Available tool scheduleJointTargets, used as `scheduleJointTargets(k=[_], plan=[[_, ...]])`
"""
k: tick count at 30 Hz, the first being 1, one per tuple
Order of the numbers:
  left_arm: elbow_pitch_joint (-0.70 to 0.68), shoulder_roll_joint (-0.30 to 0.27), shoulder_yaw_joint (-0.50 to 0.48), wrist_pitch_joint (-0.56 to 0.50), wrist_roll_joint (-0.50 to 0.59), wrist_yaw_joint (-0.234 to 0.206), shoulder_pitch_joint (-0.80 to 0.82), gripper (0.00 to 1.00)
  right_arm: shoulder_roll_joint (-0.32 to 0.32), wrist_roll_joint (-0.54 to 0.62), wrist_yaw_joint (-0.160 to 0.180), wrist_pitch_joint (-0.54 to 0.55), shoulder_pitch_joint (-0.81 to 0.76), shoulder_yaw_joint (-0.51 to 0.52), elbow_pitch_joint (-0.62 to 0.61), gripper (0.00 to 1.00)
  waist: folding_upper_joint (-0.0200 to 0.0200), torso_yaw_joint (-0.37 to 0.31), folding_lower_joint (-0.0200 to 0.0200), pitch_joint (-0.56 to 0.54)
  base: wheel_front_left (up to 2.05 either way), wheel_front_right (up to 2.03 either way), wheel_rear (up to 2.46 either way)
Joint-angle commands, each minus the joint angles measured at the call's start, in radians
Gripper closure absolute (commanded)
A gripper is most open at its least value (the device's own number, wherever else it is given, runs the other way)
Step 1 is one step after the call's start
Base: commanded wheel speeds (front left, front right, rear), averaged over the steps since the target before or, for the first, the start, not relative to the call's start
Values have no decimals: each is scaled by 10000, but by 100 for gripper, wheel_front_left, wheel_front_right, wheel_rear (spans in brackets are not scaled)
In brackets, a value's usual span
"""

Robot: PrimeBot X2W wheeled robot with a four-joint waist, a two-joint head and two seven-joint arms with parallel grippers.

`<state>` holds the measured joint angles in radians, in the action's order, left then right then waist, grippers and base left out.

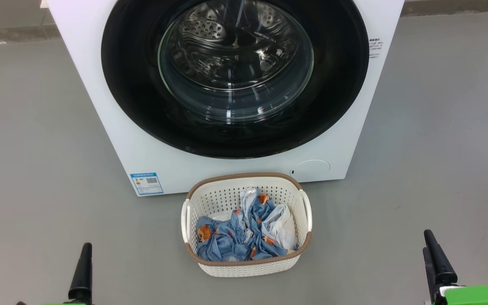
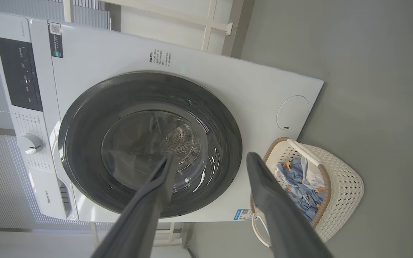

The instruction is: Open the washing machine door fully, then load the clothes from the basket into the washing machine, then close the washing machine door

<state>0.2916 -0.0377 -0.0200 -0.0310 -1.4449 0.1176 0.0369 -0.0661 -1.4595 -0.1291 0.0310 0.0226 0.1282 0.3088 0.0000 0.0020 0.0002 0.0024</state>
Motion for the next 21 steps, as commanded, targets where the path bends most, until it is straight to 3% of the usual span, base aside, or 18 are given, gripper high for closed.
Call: scheduleJointTargets(k=[1,21], plan=[[-334,-208,-48,158,562,-29,494,0,-174,543,-4,-165,452,-93,-210,0,0,3,-2,0,0,0,0],[-824,-215,130,723,4142,-52,526,0,-272,4327,-6,-738,649,-69,-288,0,0,8,-2,-6,0,0,0]])
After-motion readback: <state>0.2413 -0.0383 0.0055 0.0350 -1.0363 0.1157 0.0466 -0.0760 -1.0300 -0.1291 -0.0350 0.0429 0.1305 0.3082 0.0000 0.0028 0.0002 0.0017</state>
